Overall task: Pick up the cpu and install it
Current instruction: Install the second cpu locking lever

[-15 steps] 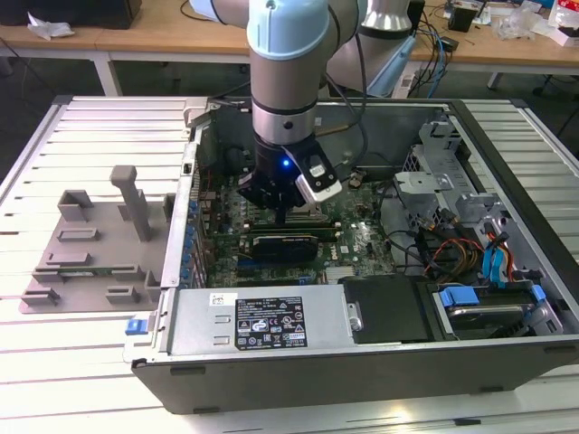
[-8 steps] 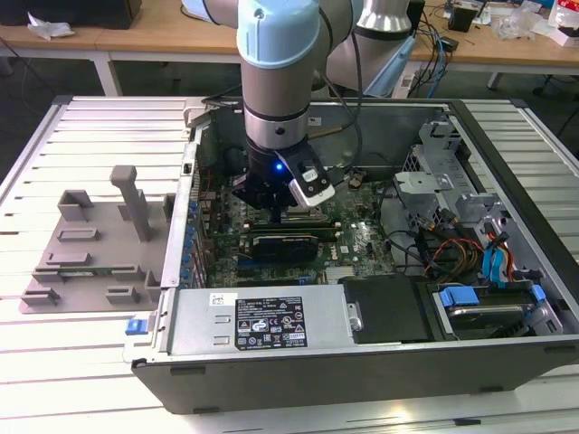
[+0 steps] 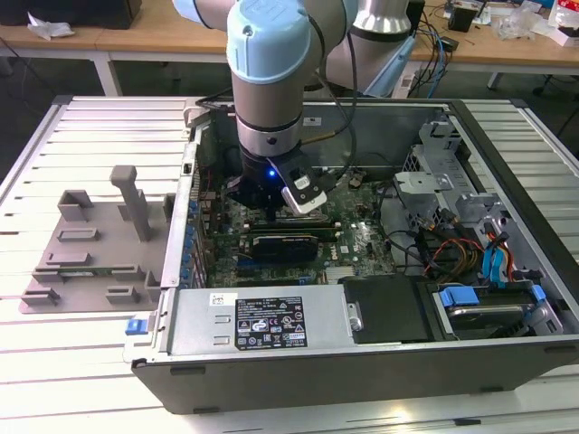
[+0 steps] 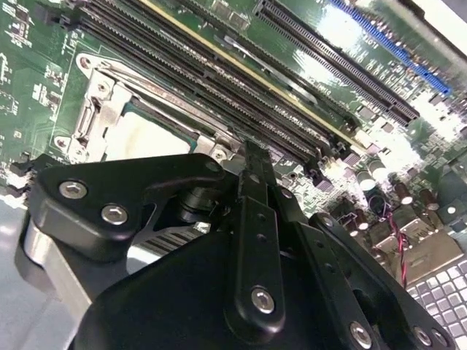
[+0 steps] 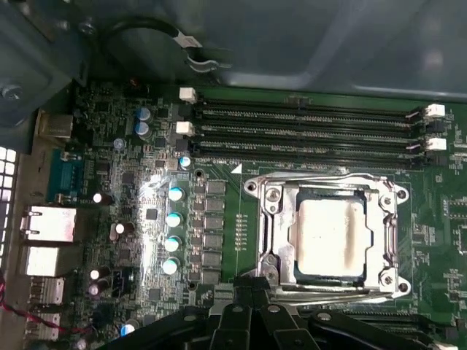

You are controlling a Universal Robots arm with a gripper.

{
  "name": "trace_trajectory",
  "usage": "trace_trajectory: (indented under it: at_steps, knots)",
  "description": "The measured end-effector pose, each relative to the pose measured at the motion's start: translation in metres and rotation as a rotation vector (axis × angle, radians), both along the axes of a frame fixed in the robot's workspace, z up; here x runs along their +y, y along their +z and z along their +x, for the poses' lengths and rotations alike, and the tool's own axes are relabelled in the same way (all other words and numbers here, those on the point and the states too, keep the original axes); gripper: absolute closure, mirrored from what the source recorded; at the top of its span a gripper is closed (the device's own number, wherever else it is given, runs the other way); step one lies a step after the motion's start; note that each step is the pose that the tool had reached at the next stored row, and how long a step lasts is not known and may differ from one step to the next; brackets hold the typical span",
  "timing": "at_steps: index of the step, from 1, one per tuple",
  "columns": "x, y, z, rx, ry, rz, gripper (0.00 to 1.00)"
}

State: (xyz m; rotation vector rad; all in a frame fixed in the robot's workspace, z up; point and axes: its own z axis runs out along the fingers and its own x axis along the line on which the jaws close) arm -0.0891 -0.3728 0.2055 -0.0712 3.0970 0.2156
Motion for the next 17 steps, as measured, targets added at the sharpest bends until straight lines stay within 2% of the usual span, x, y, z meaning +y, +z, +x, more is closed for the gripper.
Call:
trace_trajectory:
  at_steps: [1,2,4,5,8,10,11,12,13,15,17]
  knots:
    - [-0.0001,-0.0021,-0.0013,-0.0012,0.0,0.0135,0.89]
    - [-0.0001,-0.0037,-0.002,-0.0019,0.0,0.0191,0.89]
    - [-0.0012,-0.0074,-0.0026,-0.0024,0.0,0.024,0.89]
    - [-0.0009,-0.0088,-0.0023,-0.0042,0.0,0.0313,0.89]
    - [-0.0012,-0.0079,-0.0025,-0.0034,0.0,0.0331,0.89]
    - [-0.0012,-0.0039,-0.0025,-0.0034,0.0,0.0324,0.89]
    - [-0.0012,0.0028,-0.0023,-0.0031,0.0,0.0321,0.89]
    - [-0.0012,0.0136,-0.0019,-0.0032,-0.001,0.0317,0.89]
    - [-0.0012,0.0209,-0.0009,-0.0033,-0.003,0.0317,0.89]
    - [-0.0012,0.0209,0.0102,-0.0027,-0.007,0.0293,0.89]
    - [-0.0009,0.0207,0.0221,-0.0017,-0.011,0.0208,0.89]
